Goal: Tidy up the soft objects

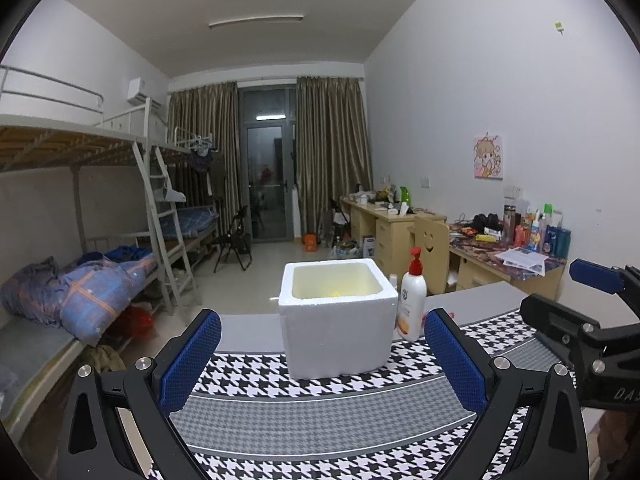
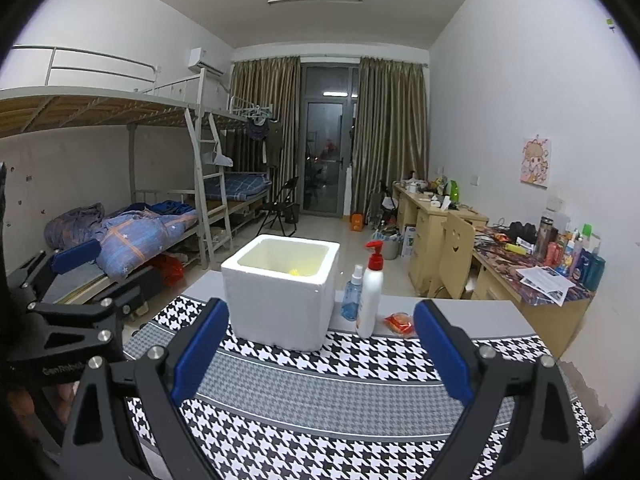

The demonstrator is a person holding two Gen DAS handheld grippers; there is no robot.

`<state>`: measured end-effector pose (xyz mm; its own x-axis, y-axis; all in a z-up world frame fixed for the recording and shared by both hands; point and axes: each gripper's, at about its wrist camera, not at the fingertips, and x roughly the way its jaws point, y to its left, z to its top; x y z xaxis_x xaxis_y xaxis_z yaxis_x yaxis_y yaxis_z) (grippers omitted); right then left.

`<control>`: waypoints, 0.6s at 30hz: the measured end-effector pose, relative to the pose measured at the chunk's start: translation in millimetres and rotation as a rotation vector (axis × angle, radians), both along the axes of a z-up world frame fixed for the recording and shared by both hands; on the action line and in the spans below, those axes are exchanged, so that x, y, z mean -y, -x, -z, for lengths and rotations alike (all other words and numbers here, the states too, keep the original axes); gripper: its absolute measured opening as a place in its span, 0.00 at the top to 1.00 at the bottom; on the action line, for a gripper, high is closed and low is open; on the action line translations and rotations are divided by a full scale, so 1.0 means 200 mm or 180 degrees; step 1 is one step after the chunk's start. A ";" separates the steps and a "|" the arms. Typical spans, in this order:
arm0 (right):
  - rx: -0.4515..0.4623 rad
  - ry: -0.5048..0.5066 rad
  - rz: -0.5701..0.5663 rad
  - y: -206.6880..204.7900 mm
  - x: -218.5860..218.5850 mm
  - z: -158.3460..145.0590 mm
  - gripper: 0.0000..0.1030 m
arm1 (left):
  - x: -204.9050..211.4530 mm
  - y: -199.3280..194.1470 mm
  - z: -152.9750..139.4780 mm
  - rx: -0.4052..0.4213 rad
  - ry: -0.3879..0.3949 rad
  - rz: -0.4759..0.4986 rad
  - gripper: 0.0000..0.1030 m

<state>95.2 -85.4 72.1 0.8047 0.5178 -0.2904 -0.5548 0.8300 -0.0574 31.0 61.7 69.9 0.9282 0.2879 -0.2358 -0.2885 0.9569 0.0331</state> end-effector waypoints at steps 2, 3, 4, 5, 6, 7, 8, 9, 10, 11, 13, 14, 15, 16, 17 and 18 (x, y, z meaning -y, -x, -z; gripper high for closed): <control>-0.0020 -0.0046 0.0014 0.01 0.02 0.03 0.07 | 0.01 0.01 0.02 -0.0004 0.0047 0.0020 0.01; -0.0036 -0.0068 0.0003 0.01 0.03 0.04 0.07 | 0.01 0.01 0.03 -0.0003 0.0064 0.0036 0.01; -0.0050 -0.0087 -0.0015 0.01 0.04 0.05 0.07 | 0.01 0.02 0.04 0.0012 0.0071 0.0052 0.01; -0.0058 -0.0091 -0.0021 0.01 0.04 0.06 0.07 | 0.02 0.03 0.05 0.0042 0.0060 0.0054 0.01; -0.0045 -0.0099 -0.0029 0.02 0.04 0.08 0.07 | 0.03 0.04 0.06 0.0058 0.0054 0.0050 0.01; -0.0020 -0.0096 -0.0040 0.03 0.05 0.09 0.07 | 0.03 0.05 0.07 0.0095 0.0063 0.0066 0.01; 0.0021 -0.0096 -0.0041 0.04 0.05 0.11 0.07 | 0.03 0.05 0.08 0.0128 0.0074 0.0091 0.01; 0.0060 -0.0105 -0.0027 0.06 0.05 0.12 0.07 | 0.02 0.06 0.09 0.0166 0.0090 0.0098 0.01; 0.0107 -0.0109 -0.0006 0.07 0.05 0.13 0.07 | 0.02 0.06 0.10 0.0189 0.0092 0.0102 0.01; 0.0141 -0.0114 0.0002 0.09 0.06 0.15 0.07 | 0.03 0.07 0.11 0.0204 0.0084 0.0093 0.01; 0.0175 -0.0146 -0.0004 0.10 0.07 0.16 0.07 | 0.03 0.07 0.14 0.0196 0.0088 0.0063 0.01; 0.0183 -0.0172 0.0001 0.11 0.07 0.17 0.07 | 0.03 0.07 0.15 0.0187 0.0099 0.0052 0.01; 0.0183 -0.0184 0.0011 0.12 0.08 0.18 0.07 | 0.03 0.07 0.16 0.0173 0.0108 0.0046 0.01; 0.0194 -0.0198 0.0019 0.13 0.09 0.19 0.07 | 0.03 0.07 0.18 0.0167 0.0108 0.0029 0.01; 0.0216 -0.0204 0.0024 0.13 0.09 0.20 0.07 | 0.03 0.07 0.19 0.0165 0.0106 0.0015 0.01; 0.0227 -0.0198 0.0030 0.13 0.10 0.20 0.07 | 0.03 0.07 0.20 0.0161 0.0105 0.0012 0.01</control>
<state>68.4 -105.0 32.2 0.8271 0.5255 -0.1995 -0.5433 0.8383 -0.0446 16.3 56.1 30.9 0.9402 0.2773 -0.1978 -0.2854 0.9583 -0.0132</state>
